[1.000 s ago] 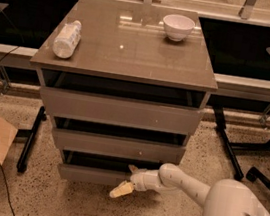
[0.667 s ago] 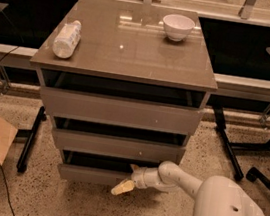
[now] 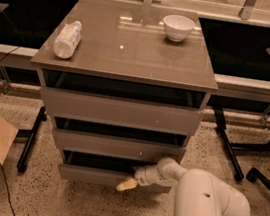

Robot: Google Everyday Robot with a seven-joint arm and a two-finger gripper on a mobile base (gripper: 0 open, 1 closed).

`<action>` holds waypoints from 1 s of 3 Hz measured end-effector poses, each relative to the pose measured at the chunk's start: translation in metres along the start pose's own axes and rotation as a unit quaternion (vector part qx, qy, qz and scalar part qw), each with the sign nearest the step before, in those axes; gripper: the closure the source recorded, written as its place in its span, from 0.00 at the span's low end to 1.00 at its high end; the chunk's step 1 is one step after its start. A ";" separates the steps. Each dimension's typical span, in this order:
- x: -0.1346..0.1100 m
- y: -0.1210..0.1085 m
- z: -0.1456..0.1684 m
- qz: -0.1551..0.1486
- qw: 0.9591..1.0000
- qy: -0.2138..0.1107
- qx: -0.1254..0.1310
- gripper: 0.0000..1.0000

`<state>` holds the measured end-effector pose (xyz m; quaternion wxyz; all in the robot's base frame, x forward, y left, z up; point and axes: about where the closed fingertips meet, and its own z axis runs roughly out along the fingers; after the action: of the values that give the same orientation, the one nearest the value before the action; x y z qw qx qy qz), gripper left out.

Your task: Open bottom drawer

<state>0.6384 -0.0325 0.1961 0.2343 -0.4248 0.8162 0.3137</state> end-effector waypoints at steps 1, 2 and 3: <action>-0.002 0.000 -0.002 0.000 1.000 0.001 0.000 0.42; 0.020 0.031 0.009 -0.032 0.996 0.076 -0.041 0.65; 0.018 0.030 0.008 -0.032 0.996 0.076 -0.041 0.68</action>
Offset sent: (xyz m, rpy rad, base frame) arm -0.1208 -0.0002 -0.0476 -0.3653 0.2213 0.5087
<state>0.6050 -0.0234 0.1884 0.1638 -0.4822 0.8043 0.3062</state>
